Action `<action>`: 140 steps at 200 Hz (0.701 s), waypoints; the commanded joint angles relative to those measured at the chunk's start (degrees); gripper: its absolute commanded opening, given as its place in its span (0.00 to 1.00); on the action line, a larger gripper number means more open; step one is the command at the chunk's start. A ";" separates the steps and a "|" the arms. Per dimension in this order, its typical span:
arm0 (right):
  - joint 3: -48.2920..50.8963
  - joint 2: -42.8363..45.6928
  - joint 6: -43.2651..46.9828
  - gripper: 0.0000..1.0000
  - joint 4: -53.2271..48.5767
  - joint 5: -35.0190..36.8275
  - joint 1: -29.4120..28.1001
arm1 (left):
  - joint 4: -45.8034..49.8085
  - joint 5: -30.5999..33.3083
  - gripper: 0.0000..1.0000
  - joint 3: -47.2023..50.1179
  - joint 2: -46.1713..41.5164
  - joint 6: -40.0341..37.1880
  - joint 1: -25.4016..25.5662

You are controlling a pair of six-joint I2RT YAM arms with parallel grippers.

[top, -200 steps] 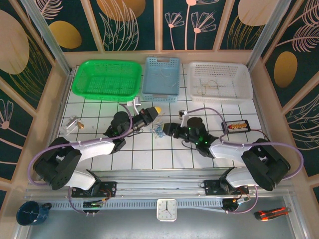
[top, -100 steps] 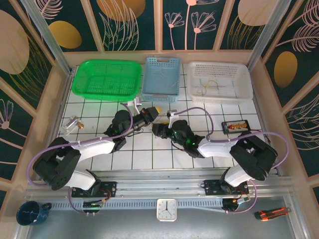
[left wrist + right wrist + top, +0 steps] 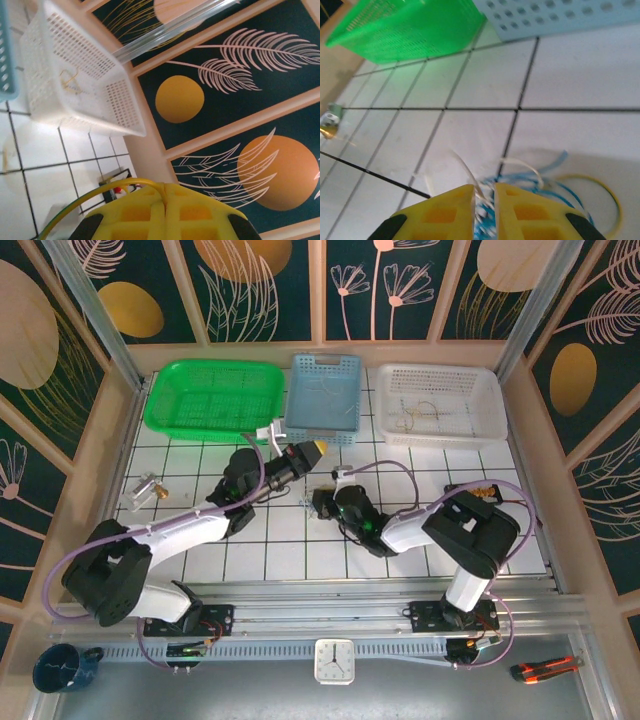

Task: Untangle the cables

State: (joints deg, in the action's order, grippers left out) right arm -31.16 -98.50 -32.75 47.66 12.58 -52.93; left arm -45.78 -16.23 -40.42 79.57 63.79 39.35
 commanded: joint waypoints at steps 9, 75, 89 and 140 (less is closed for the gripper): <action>2.64 -1.01 -4.12 0.21 4.44 0.95 0.37 | 5.41 -1.27 0.00 -5.10 -2.12 -7.88 0.06; 2.16 9.81 -4.33 0.35 -5.47 -5.10 1.80 | 2.85 -2.10 0.00 -2.86 -2.49 -15.02 -0.26; 2.11 14.42 -4.86 0.35 -9.88 -5.02 2.74 | 0.15 -2.71 0.00 -1.08 -2.33 -15.51 -0.25; 1.56 30.80 -8.71 0.38 -26.94 -10.79 10.91 | -9.30 -6.31 0.00 3.22 -1.53 -15.42 -0.26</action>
State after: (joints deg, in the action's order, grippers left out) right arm -28.88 -73.84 -38.52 30.98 5.93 -45.80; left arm -46.48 -19.31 -38.44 77.73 49.93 39.33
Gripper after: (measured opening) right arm 0.354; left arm 0.044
